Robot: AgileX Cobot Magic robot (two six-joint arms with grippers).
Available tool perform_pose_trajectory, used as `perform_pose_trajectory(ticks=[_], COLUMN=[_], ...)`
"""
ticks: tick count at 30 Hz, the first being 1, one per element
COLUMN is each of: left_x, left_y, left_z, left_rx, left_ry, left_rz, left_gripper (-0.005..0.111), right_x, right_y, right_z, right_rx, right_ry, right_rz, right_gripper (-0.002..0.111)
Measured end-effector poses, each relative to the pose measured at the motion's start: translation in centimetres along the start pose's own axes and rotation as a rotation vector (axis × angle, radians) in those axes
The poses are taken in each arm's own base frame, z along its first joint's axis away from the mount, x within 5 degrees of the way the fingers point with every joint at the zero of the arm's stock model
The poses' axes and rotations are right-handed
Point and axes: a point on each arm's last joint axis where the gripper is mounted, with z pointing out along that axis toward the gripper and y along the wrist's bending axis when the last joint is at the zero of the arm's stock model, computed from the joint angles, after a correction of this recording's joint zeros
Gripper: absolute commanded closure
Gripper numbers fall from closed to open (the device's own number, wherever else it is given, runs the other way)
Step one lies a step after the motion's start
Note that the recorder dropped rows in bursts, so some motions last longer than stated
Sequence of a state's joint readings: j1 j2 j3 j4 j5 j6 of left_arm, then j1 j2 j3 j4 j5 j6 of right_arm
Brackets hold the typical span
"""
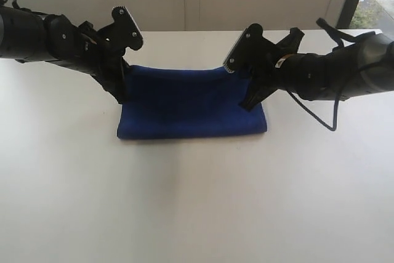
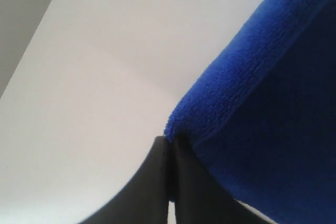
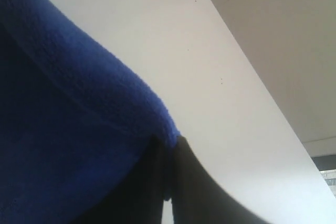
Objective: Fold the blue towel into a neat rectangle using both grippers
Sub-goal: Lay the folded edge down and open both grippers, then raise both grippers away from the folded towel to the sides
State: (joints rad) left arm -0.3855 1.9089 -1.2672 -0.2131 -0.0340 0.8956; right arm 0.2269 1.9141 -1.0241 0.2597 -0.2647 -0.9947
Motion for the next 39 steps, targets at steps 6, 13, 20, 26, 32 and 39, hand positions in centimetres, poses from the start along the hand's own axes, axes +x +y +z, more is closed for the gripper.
perform_pose_trajectory(ticks=[6,13,20,26,32,39], left_x=[0.0,0.0,0.1,0.1,0.1,-0.2], left_y=[0.0,0.0,-0.1,-0.2,-0.2,0.9], left_z=[0.0,0.0,0.0,0.0,0.0,-0.9], left_rx=[0.000,0.000,0.012,0.017,0.017,-0.024], left_ry=[0.000,0.000,0.007,0.010,0.010,-0.014], left_rz=[-0.002,-0.002,-0.002,-0.002,-0.002,-0.094], left_gripper=[0.107,0.094,0.065,0.064,0.064,0.094], right_x=[0.4,0.3,0.3,0.3,0.4,-0.9], right_y=[0.4,0.3,0.2,0.2,-0.4,-2.9], right_z=[0.5,0.5,0.5,0.5,0.5,-2.0], right_rx=[-0.012,0.012,0.016,0.021,0.083,0.188], right_ry=[0.013,-0.002,-0.004,-0.007,0.004,-0.014], right_rz=[-0.001,-0.002,-0.002,-0.002,0.130,0.379], right_gripper=[0.108,0.096,0.071,0.067,0.067,0.095])
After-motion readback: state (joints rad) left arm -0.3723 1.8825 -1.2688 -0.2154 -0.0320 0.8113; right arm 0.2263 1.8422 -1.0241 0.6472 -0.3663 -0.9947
